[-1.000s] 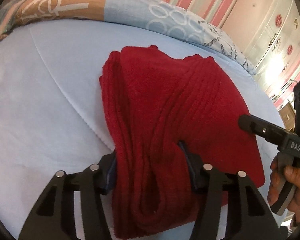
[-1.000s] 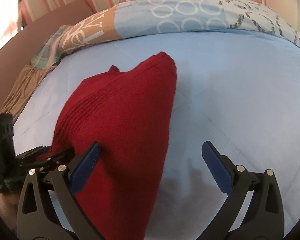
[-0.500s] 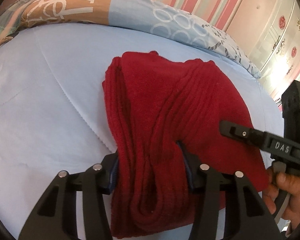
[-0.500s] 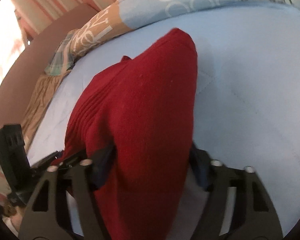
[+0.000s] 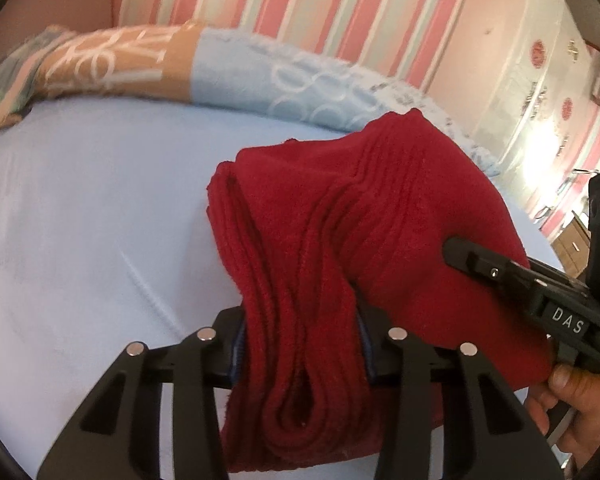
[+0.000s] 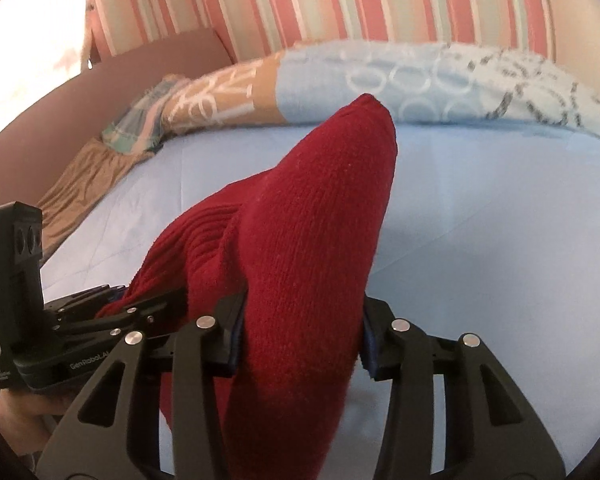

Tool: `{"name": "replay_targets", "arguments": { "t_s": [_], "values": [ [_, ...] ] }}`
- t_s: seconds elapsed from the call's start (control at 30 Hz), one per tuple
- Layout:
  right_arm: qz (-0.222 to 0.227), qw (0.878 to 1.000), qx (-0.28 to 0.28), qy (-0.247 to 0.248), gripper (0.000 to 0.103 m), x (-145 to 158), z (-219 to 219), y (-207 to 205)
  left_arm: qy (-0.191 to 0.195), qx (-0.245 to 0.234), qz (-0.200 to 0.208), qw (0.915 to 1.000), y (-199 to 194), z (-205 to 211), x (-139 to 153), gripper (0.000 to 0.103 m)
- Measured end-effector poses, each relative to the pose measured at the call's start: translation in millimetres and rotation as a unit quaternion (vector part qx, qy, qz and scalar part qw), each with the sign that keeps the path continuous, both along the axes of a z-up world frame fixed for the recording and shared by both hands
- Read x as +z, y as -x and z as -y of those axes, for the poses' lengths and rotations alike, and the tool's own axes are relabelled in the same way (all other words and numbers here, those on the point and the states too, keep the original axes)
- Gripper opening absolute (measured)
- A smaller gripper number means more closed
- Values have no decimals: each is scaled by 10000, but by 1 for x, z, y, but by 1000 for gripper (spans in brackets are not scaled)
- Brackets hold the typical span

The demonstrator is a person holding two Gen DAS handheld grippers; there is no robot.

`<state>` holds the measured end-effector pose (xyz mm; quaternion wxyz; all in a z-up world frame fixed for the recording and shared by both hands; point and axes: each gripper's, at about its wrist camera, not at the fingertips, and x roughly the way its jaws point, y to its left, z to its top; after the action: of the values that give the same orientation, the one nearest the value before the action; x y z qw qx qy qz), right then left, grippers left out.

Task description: Fold small clothes

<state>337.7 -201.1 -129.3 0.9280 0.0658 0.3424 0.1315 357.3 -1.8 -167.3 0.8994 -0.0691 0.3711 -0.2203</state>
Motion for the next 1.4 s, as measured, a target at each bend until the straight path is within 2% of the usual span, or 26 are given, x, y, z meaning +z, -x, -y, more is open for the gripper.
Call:
{"name": "replay_targets", "arguments": {
  "t_s": [0.1,0.3,0.4,0.5,0.53,0.6,0.63,0.7,0.73,0.77,0.83,0.9,1.0,1.03,1.13,1.2,1.33,1.37,1.4],
  "values": [
    [221,9997,-73,26,44,22,32,28,-32,-145,244,9996,24,35,27,43],
    [299,9988,-292,261,45,48,124,94,-74,-384,268,9989,82,125,50,43],
    [173,9986,-426,270,45,36,163,121,-79,-455,93,9989,102,164,43,43],
    [-172,9983,-557,52,46,-7,208,142,-254,-527,-25,9983,122,202,18,43],
    [-362,9975,-597,-80,47,-24,218,142,-293,-535,-254,9978,126,214,-4,43],
    [-746,9950,-644,-169,53,-59,233,144,-229,-453,-642,9966,131,220,-34,44],
    [-877,9937,-647,-257,61,-79,242,149,-277,-348,-729,9963,136,220,-50,50],
    [-773,9928,-794,-460,79,-85,250,161,-251,-169,-575,9979,149,215,-57,59],
    [-749,9921,-898,-457,92,-84,253,165,-241,-53,-503,9984,155,208,-57,64],
    [-723,9916,-989,-408,95,-82,254,170,-272,23,-469,9985,159,202,-56,72],
    [-737,9919,-1012,-232,98,-78,250,176,-154,125,-444,9988,162,188,-50,74],
    [-673,9919,-1080,6,100,-68,243,186,-198,127,-268,9994,167,183,-37,74],
    [-352,9897,-1309,464,100,-43,234,199,-146,345,269,9989,179,174,2,74],
    [-246,9888,-1367,550,100,-37,235,197,-171,421,453,9979,179,175,15,78],
    [152,9813,-1580,1089,100,-19,225,196,-496,472,775,9946,162,192,35,81],
    [371,9738,-1688,1477,100,-13,218,190,-768,407,864,9925,151,206,33,81],
    [500,9722,-1764,1453,100,-13,219,174,-1769,407,1065,9776,131,233,0,81],
    [468,9724,-1793,1421,100,-16,222,168,-1966,442,981,9746,127,234,-12,81],
    [394,9723,-1832,1398,100,-21,223,164,-1975,500,843,9754,125,228,-24,81]
  ]
}}
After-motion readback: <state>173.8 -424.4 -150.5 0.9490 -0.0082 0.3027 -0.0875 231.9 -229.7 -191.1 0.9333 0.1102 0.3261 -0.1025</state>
